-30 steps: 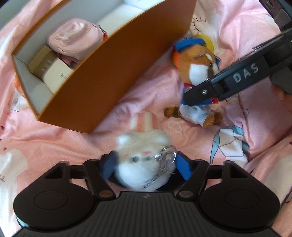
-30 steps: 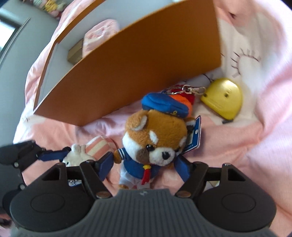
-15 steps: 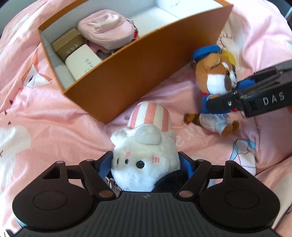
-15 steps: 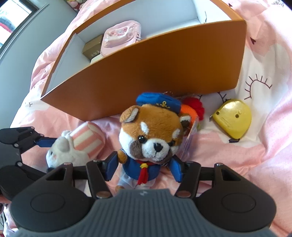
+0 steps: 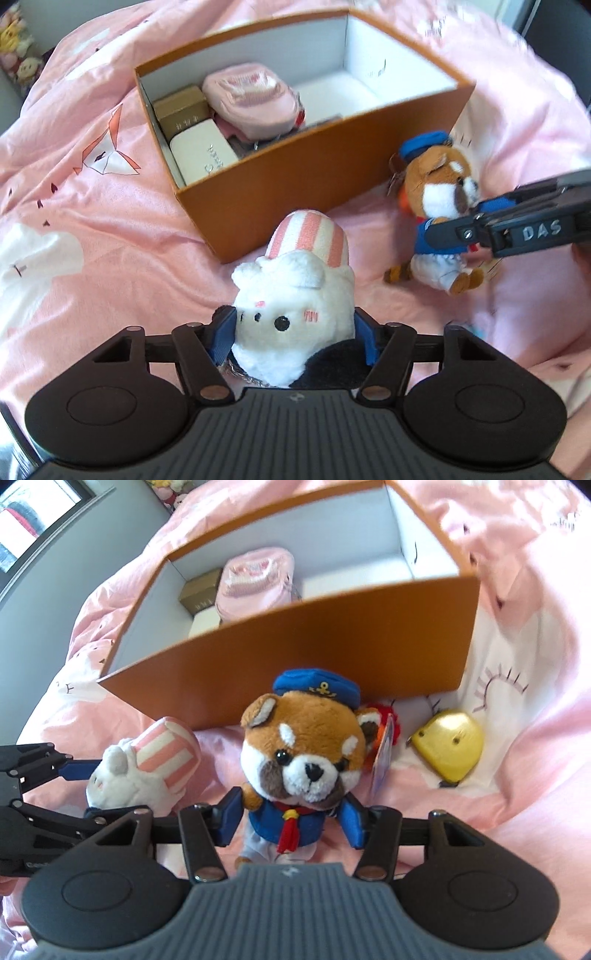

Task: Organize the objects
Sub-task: 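Carry the bunny plush and red panda plush over the orange box with both grippers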

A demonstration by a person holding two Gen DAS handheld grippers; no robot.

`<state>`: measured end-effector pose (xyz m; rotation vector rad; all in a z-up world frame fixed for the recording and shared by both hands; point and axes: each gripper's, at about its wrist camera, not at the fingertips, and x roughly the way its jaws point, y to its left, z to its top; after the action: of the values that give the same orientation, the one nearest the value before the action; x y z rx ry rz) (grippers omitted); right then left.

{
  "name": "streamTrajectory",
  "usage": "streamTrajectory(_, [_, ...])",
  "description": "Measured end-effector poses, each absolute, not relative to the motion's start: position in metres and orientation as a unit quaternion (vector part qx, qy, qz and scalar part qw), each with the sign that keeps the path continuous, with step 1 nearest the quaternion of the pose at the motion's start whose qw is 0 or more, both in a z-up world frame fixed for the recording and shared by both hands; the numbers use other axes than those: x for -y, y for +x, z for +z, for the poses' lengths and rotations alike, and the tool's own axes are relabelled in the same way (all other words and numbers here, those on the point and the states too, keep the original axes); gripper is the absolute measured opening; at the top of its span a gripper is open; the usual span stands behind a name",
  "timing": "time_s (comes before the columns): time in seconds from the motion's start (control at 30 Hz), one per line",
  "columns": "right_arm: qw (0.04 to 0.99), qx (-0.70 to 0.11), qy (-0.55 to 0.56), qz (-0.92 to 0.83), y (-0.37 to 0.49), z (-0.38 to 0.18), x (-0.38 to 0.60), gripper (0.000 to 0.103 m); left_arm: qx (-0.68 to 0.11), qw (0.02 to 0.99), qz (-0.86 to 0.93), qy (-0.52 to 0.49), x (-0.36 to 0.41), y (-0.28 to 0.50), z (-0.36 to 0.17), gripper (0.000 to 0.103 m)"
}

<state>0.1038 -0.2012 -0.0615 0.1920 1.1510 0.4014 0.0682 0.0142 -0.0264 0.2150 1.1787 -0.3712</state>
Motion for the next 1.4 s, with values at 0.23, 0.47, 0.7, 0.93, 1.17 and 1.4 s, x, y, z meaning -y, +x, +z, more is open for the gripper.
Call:
streamTrajectory(0.23, [0.826, -0.514, 0.078, 0.218, 0.101, -0.026, 0.215, 0.054, -0.511, 0.84, -0.181, -0.017, -0.018, 0.064, 0.013, 0.074])
streamTrajectory(0.47, [0.849, -0.466, 0.05, 0.243, 0.106, 0.029, 0.228, 0.054, -0.454, 0.865, -0.195, -0.083, -0.016, 0.082, 0.061, 0.074])
streamTrajectory(0.7, [0.864, -0.433, 0.019, 0.256, 0.14, 0.074, 0.234, 0.054, -0.415, 0.883, -0.189, -0.11, -0.006, 0.142, 0.081, 0.074])
streamTrajectory(0.93, [0.861, -0.448, -0.029, 0.238, 0.215, 0.075, 0.22, 0.054, -0.419, 0.878, -0.176, -0.151, 0.008, 0.208, 0.052, 0.074])
streamTrajectory(1.17, [0.835, -0.511, -0.05, 0.197, 0.288, 0.022, 0.216, 0.054, -0.461, 0.855, -0.146, -0.187, 0.016, 0.264, -0.005, 0.074])
streamTrajectory(1.4, [0.82, -0.529, -0.094, 0.195, 0.317, -0.004, 0.205, 0.055, -0.501, 0.825, -0.121, -0.231, 0.018, 0.292, -0.043, 0.075])
